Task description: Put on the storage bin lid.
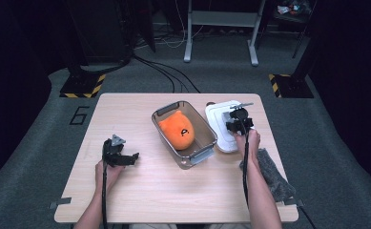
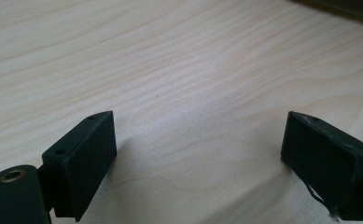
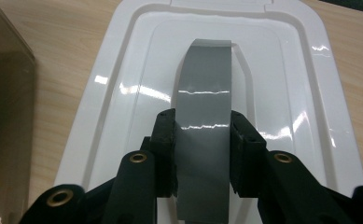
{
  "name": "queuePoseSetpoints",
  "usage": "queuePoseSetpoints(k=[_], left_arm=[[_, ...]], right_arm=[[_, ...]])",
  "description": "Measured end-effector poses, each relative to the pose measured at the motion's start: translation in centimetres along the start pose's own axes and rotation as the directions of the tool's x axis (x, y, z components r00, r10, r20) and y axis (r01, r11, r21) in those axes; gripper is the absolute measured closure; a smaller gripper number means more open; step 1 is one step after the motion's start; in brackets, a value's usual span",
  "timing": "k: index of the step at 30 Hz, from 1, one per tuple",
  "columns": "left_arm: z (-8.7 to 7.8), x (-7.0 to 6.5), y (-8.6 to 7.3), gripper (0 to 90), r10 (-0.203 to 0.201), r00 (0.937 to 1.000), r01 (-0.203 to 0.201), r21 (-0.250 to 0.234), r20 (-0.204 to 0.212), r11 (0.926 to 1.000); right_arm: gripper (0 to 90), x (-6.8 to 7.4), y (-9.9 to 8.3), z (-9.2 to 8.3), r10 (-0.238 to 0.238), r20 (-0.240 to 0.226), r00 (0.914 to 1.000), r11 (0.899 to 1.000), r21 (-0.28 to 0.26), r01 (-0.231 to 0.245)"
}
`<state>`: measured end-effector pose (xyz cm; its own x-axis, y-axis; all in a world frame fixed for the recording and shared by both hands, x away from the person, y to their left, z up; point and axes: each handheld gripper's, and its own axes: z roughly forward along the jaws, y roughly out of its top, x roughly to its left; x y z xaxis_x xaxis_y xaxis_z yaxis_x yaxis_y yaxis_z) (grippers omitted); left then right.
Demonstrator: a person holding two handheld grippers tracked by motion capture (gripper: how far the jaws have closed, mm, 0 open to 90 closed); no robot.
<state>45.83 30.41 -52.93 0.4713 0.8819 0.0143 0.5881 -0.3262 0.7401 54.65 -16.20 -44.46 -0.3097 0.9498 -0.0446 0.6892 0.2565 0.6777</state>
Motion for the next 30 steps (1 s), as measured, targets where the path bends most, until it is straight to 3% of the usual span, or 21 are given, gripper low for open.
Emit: queuePoseSetpoints(k=[29,30], left_arm=[[0.0,0.0,0.0,10.0,0.001,1.0000,-0.001,0.000,-0.005,1.0000],[0.0,0.0,0.0,10.0,0.001,1.0000,-0.001,-0.001,-0.005,1.0000]], right_arm=[[66.6,-0.6,2.9,-5.5,-0.002,-0.048,0.9989,1.000,-0.024,0.001],[66.6,-0.7,3.2,-6.0,-0.018,-0.050,0.9986,0.999,-0.034,0.017]])
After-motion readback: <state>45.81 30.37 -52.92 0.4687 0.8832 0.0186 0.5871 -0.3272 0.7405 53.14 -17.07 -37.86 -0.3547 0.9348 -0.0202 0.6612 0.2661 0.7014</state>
